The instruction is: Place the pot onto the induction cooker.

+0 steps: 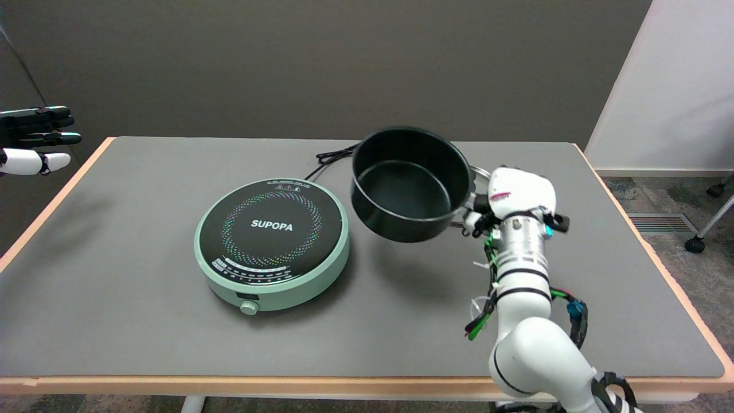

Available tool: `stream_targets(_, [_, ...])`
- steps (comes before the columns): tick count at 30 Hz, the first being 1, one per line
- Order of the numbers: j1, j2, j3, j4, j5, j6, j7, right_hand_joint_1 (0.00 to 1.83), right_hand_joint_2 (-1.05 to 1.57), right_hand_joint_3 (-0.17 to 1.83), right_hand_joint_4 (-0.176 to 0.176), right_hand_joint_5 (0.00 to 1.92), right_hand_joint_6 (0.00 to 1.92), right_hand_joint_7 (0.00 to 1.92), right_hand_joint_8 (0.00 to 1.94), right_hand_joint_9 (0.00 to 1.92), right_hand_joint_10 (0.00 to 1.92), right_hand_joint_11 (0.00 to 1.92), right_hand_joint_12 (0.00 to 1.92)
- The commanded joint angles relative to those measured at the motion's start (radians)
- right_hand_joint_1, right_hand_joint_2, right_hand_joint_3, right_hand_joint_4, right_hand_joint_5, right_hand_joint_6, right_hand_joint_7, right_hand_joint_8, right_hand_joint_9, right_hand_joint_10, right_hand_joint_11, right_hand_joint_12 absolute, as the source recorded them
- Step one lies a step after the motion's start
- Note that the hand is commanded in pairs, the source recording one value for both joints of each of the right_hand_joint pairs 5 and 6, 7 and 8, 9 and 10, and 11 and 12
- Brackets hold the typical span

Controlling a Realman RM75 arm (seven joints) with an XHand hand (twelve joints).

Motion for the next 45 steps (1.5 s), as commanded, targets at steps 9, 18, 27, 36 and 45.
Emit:
stream_targets(9, [0.317, 0.044, 0.178, -0.182, 0.055, -0.75, 0.003, 0.93, 1.33, 0.72, -0.081, 1.75, 1.75, 1.75, 1.75, 1.75, 1.75, 1.75, 1.75])
stream_targets(18, [0.442, 0.034, 0.172, -0.294, 0.063, -0.904, 0.049, 0.93, 1.32, 0.71, -0.079, 1.77, 1.77, 1.77, 1.77, 1.77, 1.77, 1.77, 1.77])
stream_targets(27, [0.48, 0.022, 0.145, -0.362, 0.17, -0.966, 0.059, 0.93, 1.31, 0.7, -0.079, 1.78, 1.78, 1.78, 1.78, 1.78, 1.78, 1.78, 1.78])
stream_targets(36, [0.519, 0.016, 0.106, -0.381, 0.222, -0.966, 0.049, 0.96, 1.25, 0.71, -0.078, 1.79, 1.79, 1.79, 1.79, 1.79, 1.79, 1.79, 1.79])
stream_targets(45, [0.576, 0.014, 0.03, -0.471, 0.357, -1.01, 0.049, 0.98, 1.22, 0.7, -0.078, 1.78, 1.78, 1.78, 1.78, 1.78, 1.78, 1.78, 1.78])
